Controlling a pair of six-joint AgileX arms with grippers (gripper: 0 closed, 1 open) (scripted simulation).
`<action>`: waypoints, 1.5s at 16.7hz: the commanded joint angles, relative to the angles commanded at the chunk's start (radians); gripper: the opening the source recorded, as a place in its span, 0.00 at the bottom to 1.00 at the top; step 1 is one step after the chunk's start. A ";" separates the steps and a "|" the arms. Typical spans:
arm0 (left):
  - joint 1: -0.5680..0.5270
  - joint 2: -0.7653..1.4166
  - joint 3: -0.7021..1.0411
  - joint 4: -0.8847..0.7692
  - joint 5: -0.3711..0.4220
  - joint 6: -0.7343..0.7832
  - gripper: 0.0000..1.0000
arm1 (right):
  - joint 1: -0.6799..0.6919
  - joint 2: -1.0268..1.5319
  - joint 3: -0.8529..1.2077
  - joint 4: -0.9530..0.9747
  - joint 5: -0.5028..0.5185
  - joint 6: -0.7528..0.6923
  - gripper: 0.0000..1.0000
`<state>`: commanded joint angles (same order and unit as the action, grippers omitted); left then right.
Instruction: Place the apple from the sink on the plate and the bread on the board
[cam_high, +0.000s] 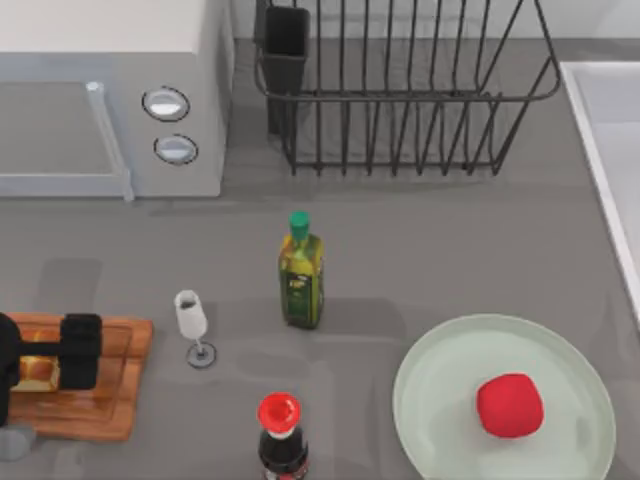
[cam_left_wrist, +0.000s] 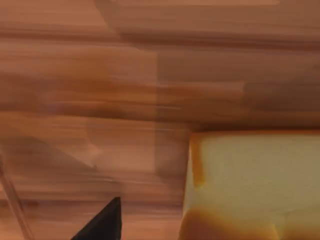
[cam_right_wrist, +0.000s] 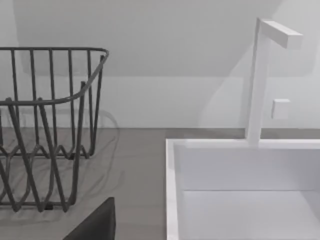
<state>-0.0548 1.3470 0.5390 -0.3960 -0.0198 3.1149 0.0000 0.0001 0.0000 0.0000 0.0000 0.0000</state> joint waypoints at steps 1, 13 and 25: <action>0.000 0.000 0.000 0.000 0.000 0.000 1.00 | 0.000 0.000 0.000 0.000 0.000 0.000 1.00; 0.071 -0.378 -0.026 0.152 -0.095 -0.741 1.00 | 0.000 0.000 0.000 0.000 0.000 0.000 1.00; 0.050 -1.039 -0.295 0.350 -0.020 -2.377 1.00 | 0.000 0.000 0.000 0.000 0.000 0.000 1.00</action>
<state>-0.0051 0.3079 0.2445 -0.0461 -0.0393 0.7377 0.0000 0.0001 0.0000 0.0000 0.0000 0.0000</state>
